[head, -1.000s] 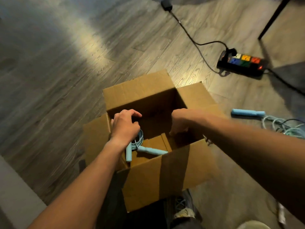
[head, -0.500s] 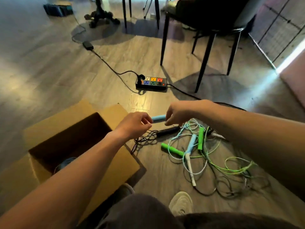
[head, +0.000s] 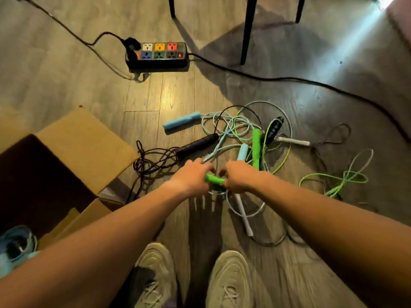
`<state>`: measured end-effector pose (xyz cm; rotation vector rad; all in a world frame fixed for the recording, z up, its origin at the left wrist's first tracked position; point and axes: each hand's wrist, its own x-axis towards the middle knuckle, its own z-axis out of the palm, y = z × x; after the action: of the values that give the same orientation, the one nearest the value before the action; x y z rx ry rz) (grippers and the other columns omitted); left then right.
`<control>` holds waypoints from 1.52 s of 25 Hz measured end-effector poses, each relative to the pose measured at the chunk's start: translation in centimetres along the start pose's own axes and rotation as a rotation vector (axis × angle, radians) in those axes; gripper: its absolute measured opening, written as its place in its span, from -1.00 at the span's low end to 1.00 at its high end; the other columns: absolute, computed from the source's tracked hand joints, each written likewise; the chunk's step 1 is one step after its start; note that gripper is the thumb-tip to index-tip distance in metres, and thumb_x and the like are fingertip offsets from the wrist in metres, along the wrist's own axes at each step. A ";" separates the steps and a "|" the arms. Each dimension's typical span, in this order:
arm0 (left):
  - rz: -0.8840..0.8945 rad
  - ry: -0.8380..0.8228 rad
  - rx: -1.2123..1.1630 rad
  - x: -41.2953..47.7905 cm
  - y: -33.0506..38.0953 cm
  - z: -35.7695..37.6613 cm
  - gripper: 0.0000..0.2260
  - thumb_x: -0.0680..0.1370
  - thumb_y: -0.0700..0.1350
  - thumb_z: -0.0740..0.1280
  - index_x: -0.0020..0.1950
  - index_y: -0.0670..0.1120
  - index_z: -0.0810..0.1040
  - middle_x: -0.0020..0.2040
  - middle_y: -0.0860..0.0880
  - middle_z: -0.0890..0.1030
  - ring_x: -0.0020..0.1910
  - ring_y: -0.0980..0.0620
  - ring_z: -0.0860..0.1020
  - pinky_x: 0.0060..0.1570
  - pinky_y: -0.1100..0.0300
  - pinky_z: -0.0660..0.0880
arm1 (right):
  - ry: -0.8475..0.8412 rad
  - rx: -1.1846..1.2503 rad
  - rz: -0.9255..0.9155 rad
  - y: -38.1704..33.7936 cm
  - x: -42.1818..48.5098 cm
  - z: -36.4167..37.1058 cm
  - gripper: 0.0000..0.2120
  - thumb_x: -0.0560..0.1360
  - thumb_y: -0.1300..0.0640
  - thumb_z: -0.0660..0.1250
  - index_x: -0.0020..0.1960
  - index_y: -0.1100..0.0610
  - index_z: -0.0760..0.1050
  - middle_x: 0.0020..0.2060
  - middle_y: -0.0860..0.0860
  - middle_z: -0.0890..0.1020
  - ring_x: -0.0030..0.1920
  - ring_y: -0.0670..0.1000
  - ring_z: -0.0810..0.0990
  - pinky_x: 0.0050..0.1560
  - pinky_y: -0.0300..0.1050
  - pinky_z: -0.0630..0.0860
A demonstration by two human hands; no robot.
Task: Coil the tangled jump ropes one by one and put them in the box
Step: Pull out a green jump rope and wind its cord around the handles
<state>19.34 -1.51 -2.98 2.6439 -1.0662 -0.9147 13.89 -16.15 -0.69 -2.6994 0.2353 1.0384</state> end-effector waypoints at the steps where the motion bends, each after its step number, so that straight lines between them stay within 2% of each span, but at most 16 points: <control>1: 0.009 -0.037 0.083 0.5 -0.4 1.0 -0.56 0.50 0.03 0.36 0.38 0.12 0.43 0.29 -0.06 0.44 0.28 -0.15 0.40 0.19 -0.10 0.44 | 0.022 0.011 0.020 0.2 0.7 1.2 -0.69 0.50 0.06 0.34 0.20 0.12 0.60 0.08 0.14 0.66 0.10 0.19 0.63 0.09 0.00 0.56; 5: 0.010 -0.021 0.324 1.0 -0.4 3.4 -0.53 0.54 0.21 0.28 0.41 0.11 0.35 0.35 -0.06 0.42 0.34 -0.16 0.33 0.25 -0.17 0.35 | 0.134 -0.076 0.220 2.1 0.5 5.2 -0.66 0.52 0.00 0.32 0.26 0.09 0.51 0.19 0.12 0.53 0.23 0.20 0.51 0.16 0.07 0.46; 8: -0.011 -0.100 0.355 0.6 1.4 3.2 -0.50 0.51 0.27 0.28 0.34 0.02 0.42 0.33 -0.07 0.46 0.37 -0.18 0.31 0.32 -0.26 0.23 | 0.198 -0.195 0.212 3.5 -1.6 5.9 -0.70 0.58 0.05 0.25 0.28 0.06 0.52 0.25 0.12 0.42 0.29 0.18 0.37 0.19 0.09 0.41; 13: -0.046 -0.073 0.149 -2.3 4.6 -2.8 -0.54 0.48 0.34 0.26 0.23 0.08 0.49 0.23 -0.01 0.52 0.30 -0.12 0.34 0.29 -0.19 0.24 | 0.452 -0.296 0.028 3.8 -7.6 -0.9 -0.74 0.55 0.00 0.29 0.23 -0.05 0.51 0.31 0.11 0.31 0.28 0.20 0.30 0.11 0.10 0.42; 15: 0.020 0.027 0.031 -4.4 6.6 -6.9 -0.53 0.48 0.37 0.26 0.25 0.12 0.49 0.20 0.01 0.55 0.22 -0.05 0.42 0.25 -0.12 0.36 | 0.504 -0.371 -0.044 3.4 -11.7 -5.3 -0.72 0.55 0.01 0.29 0.25 -0.03 0.50 0.29 0.09 0.37 0.28 0.18 0.32 0.11 0.09 0.41; 17: 0.119 0.133 -0.152 -7.0 9.3 -11.4 -0.60 0.50 0.26 0.34 0.22 0.06 0.54 0.12 -0.02 0.63 0.07 0.00 0.54 0.10 -0.03 0.51 | 0.546 -0.373 -0.063 2.7 -15.8 -9.1 -0.69 0.55 0.01 0.29 0.27 0.02 0.48 0.24 0.07 0.43 0.27 0.16 0.34 0.13 0.08 0.40; 19: 0.201 0.184 -0.212 -9.8 12.6 -15.6 -0.71 0.53 0.08 0.40 0.17 -0.04 0.57 0.05 -0.06 0.65 0.00 -0.04 0.59 0.04 0.01 0.54 | 0.631 -0.334 -0.037 1.9 -20.1 -12.2 -0.71 0.53 0.04 0.27 0.23 0.07 0.49 0.18 0.07 0.48 0.24 0.15 0.37 0.09 0.06 0.40; 23: 0.306 0.390 -0.124 -15.2 17.9 -22.4 -0.80 0.55 -0.04 0.36 0.13 -0.09 0.54 0.04 -0.13 0.66 0.04 -0.14 0.60 0.04 -0.01 0.52 | 0.804 -0.038 0.022 0.7 -29.1 -17.1 -0.84 0.57 0.17 0.21 0.13 0.16 0.43 0.11 0.20 0.59 0.14 0.24 0.51 -0.03 0.02 0.37; 26: 0.358 0.512 -0.161 -19.3 21.4 -25.6 -0.81 0.60 -0.08 0.31 0.18 -0.10 0.53 0.05 -0.16 0.64 0.04 -0.17 0.58 0.00 0.04 0.49 | 0.916 0.220 0.057 -0.2 -35.7 -19.6 -0.83 0.62 0.16 0.16 0.16 0.20 0.42 0.08 0.25 0.59 0.04 0.25 0.52 -0.09 -0.05 0.34; 28: 0.385 0.569 -0.279 -21.2 23.4 -26.9 -0.79 0.61 -0.11 0.27 0.23 -0.08 0.51 0.04 -0.15 0.64 0.02 -0.15 0.58 0.00 0.03 0.50 | 1.040 0.374 -0.005 -1.1 -38.6 -20.9 -0.85 0.64 0.12 0.15 0.11 0.16 0.42 -0.05 0.18 0.59 -0.05 0.20 0.52 -0.15 -0.08 0.34; 30: 0.424 0.607 -0.455 -22.8 24.7 -27.6 -0.81 0.61 -0.14 0.27 0.20 0.01 0.51 -0.01 -0.08 0.63 -0.02 -0.08 0.60 0.03 -0.04 0.54 | 1.182 0.558 -0.112 -2.1 -40.8 -21.7 -0.88 0.65 0.07 0.17 0.05 0.11 0.41 -0.19 0.03 0.55 -0.17 0.06 0.53 -0.28 -0.18 0.36; 32: 0.472 0.598 -0.557 -23.5 25.0 -27.4 -0.80 0.60 -0.18 0.26 0.15 0.09 0.49 -0.07 0.01 0.61 -0.06 0.00 0.59 0.01 -0.05 0.55 | 1.157 0.807 -0.190 -2.0 -41.3 -21.4 -0.81 0.65 -0.01 0.22 0.04 0.12 0.45 -0.25 -0.03 0.52 -0.28 -0.06 0.50 -0.35 -0.28 0.40; 33: 0.484 0.592 -0.582 -23.5 24.7 -26.9 -0.82 0.61 -0.17 0.26 0.13 0.09 0.50 -0.07 0.00 0.60 -0.06 -0.01 0.58 0.00 -0.07 0.55 | 1.112 0.887 -0.200 -1.4 -40.9 -20.4 -0.75 0.64 -0.06 0.23 0.02 0.13 0.50 -0.28 -0.04 0.52 -0.30 -0.07 0.48 -0.33 -0.22 0.44; 34: 0.490 0.590 -0.616 -23.5 24.4 -26.2 -0.87 0.63 -0.14 0.26 0.13 0.05 0.51 -0.07 -0.04 0.60 -0.05 -0.06 0.59 0.01 -0.12 0.55 | 1.081 0.916 -0.187 -0.5 -40.1 -19.0 -0.71 0.63 -0.09 0.23 -0.03 0.13 0.53 -0.33 -0.04 0.50 -0.32 -0.05 0.46 -0.29 -0.12 0.44; 36: 0.465 0.526 -0.679 -23.2 23.4 -24.7 -0.88 0.65 -0.05 0.26 0.13 -0.04 0.52 -0.04 -0.13 0.60 -0.03 -0.18 0.59 0.06 -0.20 0.55 | 1.065 0.928 -0.137 1.5 -38.4 -16.0 -0.70 0.63 -0.08 0.23 -0.14 0.08 0.56 -0.42 -0.08 0.44 -0.37 -0.05 0.40 -0.27 -0.08 0.37; 38: 0.365 0.390 -0.605 -22.4 22.2 -24.2 -0.83 0.65 -0.05 0.26 0.20 -0.05 0.53 0.01 -0.12 0.60 -0.04 -0.11 0.59 0.07 -0.07 0.55 | 1.087 0.951 -0.046 3.6 -37.3 -15.0 -0.70 0.63 -0.04 0.24 -0.17 0.08 0.58 -0.47 -0.11 0.41 -0.42 -0.08 0.35 -0.30 -0.16 0.30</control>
<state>8.14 -5.00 35.04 1.9376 -0.9384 -0.5066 -4.83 -21.36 34.68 -2.0175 0.6284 -0.5671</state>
